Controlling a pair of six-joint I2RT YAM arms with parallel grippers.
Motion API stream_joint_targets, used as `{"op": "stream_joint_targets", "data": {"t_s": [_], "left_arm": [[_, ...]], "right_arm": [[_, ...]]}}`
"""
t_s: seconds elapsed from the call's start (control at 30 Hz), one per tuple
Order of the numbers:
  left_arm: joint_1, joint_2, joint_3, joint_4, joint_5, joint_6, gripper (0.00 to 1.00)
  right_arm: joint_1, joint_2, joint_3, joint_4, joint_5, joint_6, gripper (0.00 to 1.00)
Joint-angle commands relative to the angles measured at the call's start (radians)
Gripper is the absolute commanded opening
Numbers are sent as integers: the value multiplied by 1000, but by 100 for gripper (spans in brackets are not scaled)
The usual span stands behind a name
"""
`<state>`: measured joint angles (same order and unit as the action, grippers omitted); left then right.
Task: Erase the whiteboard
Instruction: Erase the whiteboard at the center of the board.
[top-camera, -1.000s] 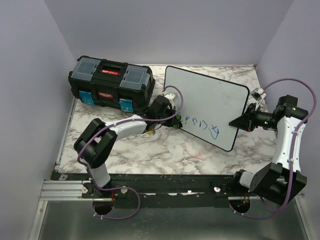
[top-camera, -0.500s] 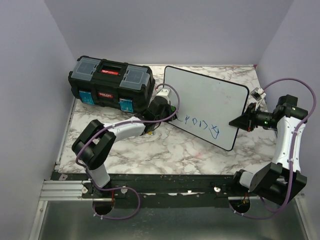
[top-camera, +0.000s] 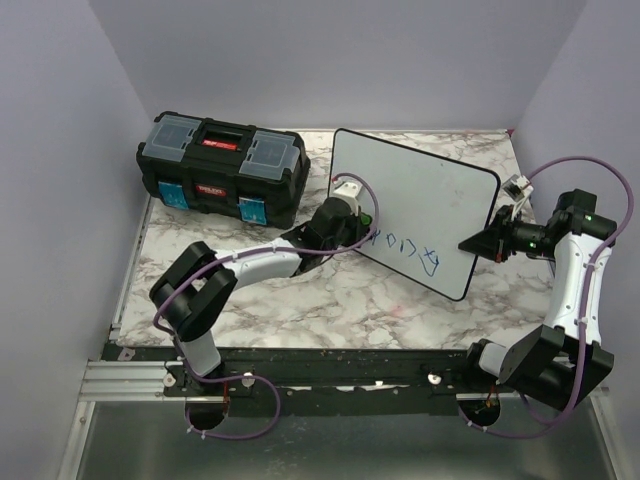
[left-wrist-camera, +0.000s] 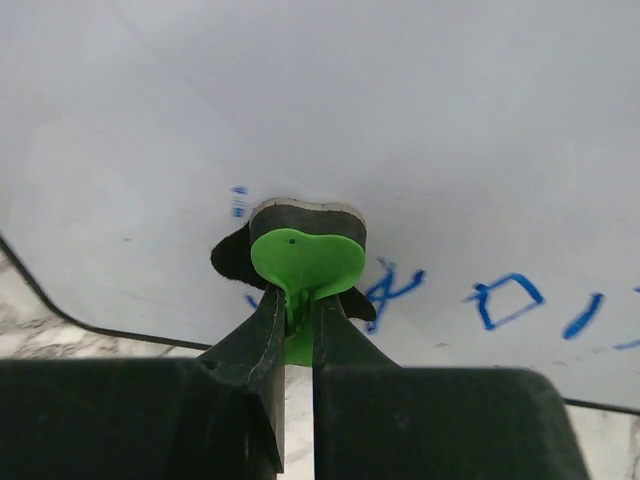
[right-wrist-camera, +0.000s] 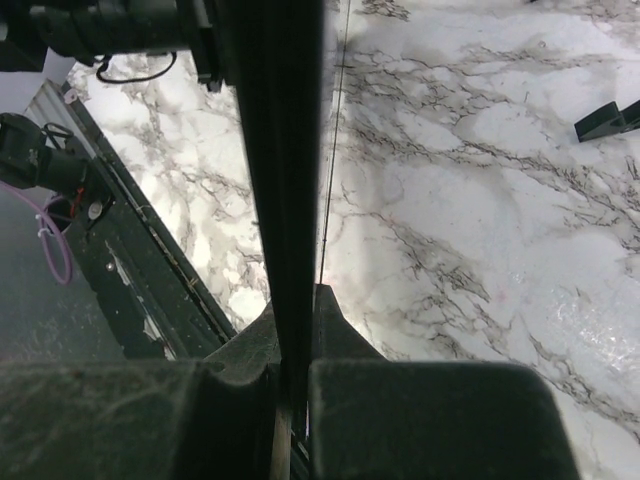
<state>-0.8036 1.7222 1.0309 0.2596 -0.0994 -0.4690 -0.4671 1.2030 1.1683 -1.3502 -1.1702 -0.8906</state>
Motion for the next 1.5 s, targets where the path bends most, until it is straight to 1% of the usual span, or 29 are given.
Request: {"op": "stream_joint_targets", "data": {"t_s": [0.0, 0.13, 0.2, 0.3, 0.47, 0.6, 0.7, 0.8, 0.9, 1.1, 1.2, 1.33, 1.47], "left_arm": [[-50, -3, 21, 98, 45, 26, 0], [7, -12, 11, 94, 4, 18, 0], [50, -14, -4, 98, 7, -1, 0], [84, -15, -15, 97, 6, 2, 0], [79, 9, 9, 86, 29, -2, 0], [8, 3, 40, 88, 37, 46, 0], [-26, -15, 67, 72, 15, 92, 0], [-20, -32, 88, 45, -8, 119, 0], [10, -20, 109, -2, 3, 114, 0], [90, 5, 14, 10, 49, 25, 0], [94, -3, -19, 28, 76, 20, 0], [47, -11, -78, 89, 98, 28, 0], [-5, 23, -128, 168, 87, -1, 0]], "right_arm": [[16, -26, 5, -42, -160, -9, 1], [16, -32, 5, -43, -160, -8, 1], [16, -33, 5, -41, -160, -9, 1], [16, -34, 5, -41, -160, -9, 1], [16, -34, 4, -40, -163, -8, 1], [16, -34, 4, -38, -163, -4, 1], [16, -29, 4, -39, -163, -4, 1], [16, -30, 4, -37, -161, -2, 1], [16, -30, 4, -33, -162, 1, 1], [16, -37, 1, -27, -163, 8, 1], [16, -37, 1, -23, -165, 11, 1], [16, -36, 1, -21, -166, 13, 1], [16, -39, -1, -15, -166, 19, 1]]}}
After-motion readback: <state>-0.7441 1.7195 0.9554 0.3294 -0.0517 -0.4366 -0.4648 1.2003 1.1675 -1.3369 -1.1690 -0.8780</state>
